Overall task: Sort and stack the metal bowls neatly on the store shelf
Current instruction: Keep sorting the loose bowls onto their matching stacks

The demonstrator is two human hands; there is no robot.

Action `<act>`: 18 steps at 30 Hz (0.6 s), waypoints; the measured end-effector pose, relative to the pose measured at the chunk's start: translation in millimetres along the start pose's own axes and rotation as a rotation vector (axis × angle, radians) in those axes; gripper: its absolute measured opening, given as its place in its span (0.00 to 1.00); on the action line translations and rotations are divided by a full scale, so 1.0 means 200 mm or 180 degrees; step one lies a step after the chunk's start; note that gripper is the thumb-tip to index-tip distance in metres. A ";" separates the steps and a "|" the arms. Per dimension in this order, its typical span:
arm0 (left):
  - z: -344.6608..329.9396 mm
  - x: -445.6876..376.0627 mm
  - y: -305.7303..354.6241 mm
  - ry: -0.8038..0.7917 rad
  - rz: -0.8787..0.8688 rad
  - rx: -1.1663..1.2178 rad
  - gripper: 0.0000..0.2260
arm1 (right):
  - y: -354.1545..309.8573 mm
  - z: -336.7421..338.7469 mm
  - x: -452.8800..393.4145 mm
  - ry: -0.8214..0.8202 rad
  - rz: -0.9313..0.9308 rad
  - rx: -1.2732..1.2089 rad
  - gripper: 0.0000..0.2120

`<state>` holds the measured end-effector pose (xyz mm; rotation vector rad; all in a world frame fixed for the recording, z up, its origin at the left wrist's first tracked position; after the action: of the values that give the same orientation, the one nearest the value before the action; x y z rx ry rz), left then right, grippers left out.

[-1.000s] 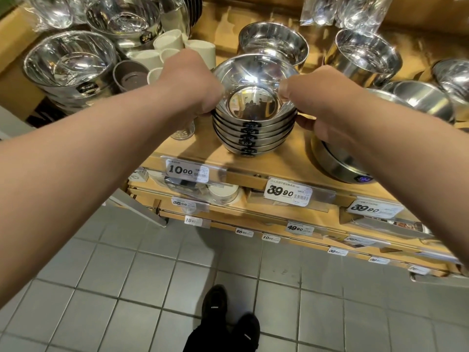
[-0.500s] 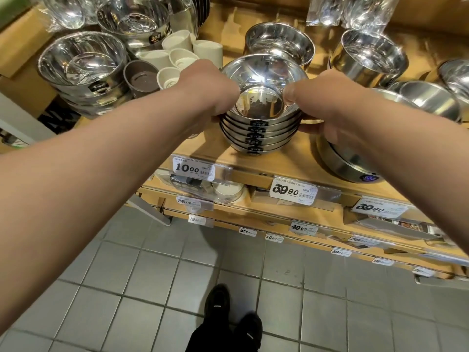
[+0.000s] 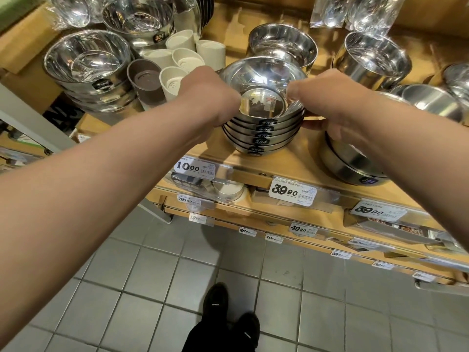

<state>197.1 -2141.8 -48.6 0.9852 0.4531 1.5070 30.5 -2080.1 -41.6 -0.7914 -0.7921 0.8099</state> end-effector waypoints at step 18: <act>-0.03 0.01 0.01 -0.0277 0.0124 0.0503 0.05 | 0.04 -0.02 -0.02 0.0064 0.0002 -0.0006 0.03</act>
<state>191.8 -2139.0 -50.8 1.1848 0.4988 1.4735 29.9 -2080.1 -51.6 -0.8004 -0.7748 0.8007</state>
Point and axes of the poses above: each hand's wrist, its own x-axis away from the middle knuckle, its own z-axis out of the back of the hand, y = z × x, the point moved 2 cm from there along -x, towards the middle knuckle, and after that the axes turned 3 degrees about z, right-handed, at the moved point
